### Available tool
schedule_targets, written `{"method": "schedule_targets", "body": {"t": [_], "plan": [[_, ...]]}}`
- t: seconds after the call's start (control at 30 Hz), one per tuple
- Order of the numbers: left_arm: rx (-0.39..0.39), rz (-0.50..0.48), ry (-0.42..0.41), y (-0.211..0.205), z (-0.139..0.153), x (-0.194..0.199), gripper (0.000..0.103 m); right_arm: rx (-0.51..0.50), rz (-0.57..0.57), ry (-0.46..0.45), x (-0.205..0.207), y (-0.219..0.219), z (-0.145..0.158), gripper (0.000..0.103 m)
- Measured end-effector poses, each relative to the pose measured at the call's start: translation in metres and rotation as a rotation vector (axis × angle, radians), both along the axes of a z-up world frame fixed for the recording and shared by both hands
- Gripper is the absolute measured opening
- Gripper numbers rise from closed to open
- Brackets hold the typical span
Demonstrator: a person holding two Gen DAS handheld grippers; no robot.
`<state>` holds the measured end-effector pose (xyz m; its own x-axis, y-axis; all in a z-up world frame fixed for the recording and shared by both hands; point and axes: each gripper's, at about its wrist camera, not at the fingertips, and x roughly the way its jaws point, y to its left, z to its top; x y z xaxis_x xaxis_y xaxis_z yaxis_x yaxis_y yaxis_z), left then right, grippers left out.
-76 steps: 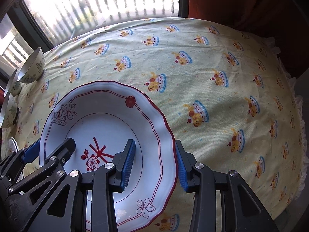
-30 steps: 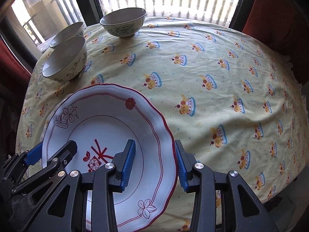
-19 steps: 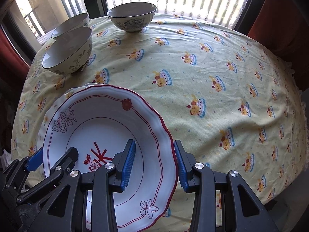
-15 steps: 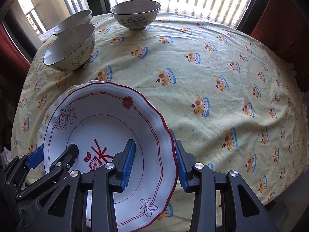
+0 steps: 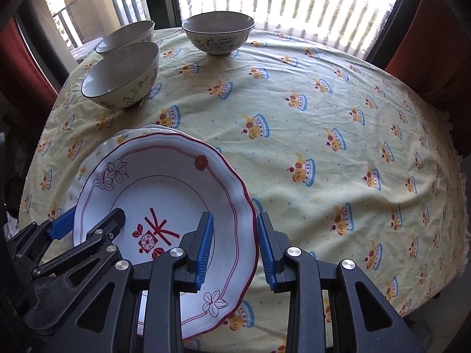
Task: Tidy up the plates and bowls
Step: 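Carry the red-rimmed plate over the stacked flower plates, then lower the red-rimmed plate onto the stack and open both grippers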
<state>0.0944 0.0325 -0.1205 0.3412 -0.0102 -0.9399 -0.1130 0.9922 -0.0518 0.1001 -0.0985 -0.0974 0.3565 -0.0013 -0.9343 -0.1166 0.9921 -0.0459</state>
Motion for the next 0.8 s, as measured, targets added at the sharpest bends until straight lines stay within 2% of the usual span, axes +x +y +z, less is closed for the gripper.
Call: {"method": "schedule_targets", "body": {"t": [0.2, 0.33, 0.47, 0.63, 0.7, 0.8], "plan": [[0.004, -0.005, -0.007, 0.003, 0.004, -0.003, 0.052, 0.012, -0.014, -0.005, 0.001, -0.002, -0.005, 0.029], [-0.029, 0.014, -0.002, 0.012, 0.008, -0.001, 0.052, 0.019, -0.016, 0.012, 0.003, 0.000, -0.009, 0.029], [0.027, 0.000, -0.016, 0.012, 0.010, 0.000, 0.052, 0.031, -0.018, 0.018, 0.003, 0.004, -0.012, 0.029], [0.057, 0.018, -0.020, 0.021, 0.008, 0.000, 0.052, 0.020, 0.009, 0.020, 0.001, 0.017, -0.015, 0.029], [0.060, 0.012, -0.021, 0.023, 0.008, 0.000, 0.052, 0.015, 0.013, 0.021, 0.001, 0.021, -0.017, 0.024], [0.089, -0.005, -0.033, 0.018, 0.007, -0.002, 0.055, 0.004, 0.011, 0.018, 0.000, 0.023, -0.017, 0.023]]}}
